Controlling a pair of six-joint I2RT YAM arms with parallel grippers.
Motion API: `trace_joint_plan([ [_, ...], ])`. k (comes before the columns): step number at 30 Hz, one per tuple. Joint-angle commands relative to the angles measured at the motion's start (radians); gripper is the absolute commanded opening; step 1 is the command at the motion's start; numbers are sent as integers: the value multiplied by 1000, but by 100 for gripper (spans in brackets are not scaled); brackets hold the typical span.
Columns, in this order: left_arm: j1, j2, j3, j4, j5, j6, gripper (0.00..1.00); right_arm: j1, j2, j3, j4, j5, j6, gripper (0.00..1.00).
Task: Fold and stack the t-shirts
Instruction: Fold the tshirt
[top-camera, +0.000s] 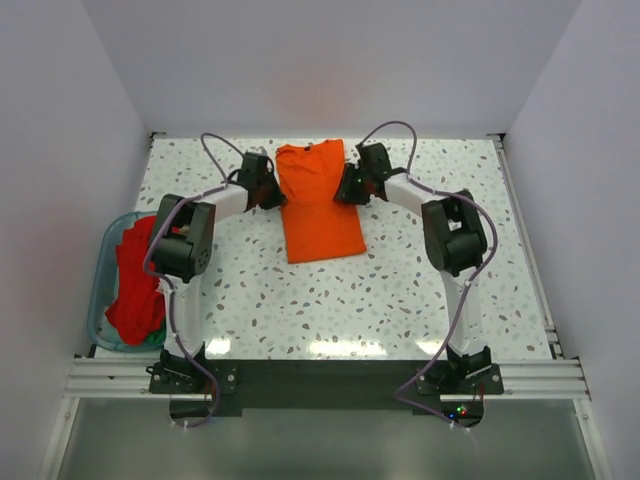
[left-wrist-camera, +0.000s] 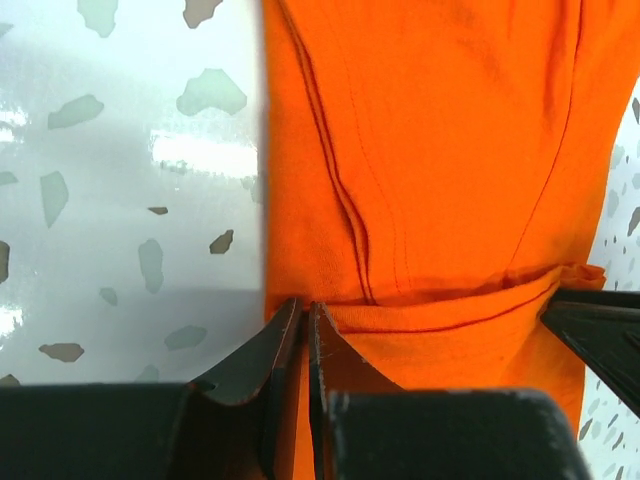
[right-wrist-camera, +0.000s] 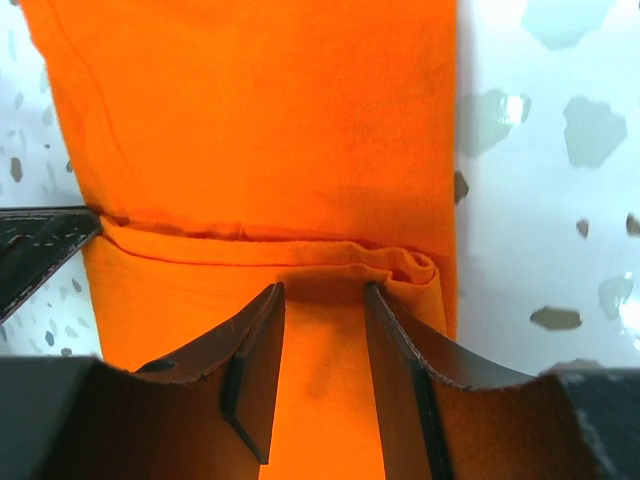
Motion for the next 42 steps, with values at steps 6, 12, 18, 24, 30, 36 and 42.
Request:
trace_joint_plan([
  [6,-35,-123,-218,42,-8,-33,11,22,-106,-326,55,-1,64,43],
  [12,-75,-235,-399,137,-15,-73,11,78,-187,-507,126,9,76,42],
  [18,-92,-373,-583,194,-27,-91,11,160,-307,-739,226,43,145,42],
  [24,-92,-512,-707,192,-56,-81,11,175,-457,-911,275,75,208,43],
  [30,-92,-589,-694,142,-70,-48,13,163,-617,-928,220,63,212,47],
  [36,-91,-678,-652,55,-79,-24,15,85,-700,-931,171,8,192,48],
  [42,-94,-810,-738,36,-32,-44,31,48,-819,-967,102,5,160,48],
])
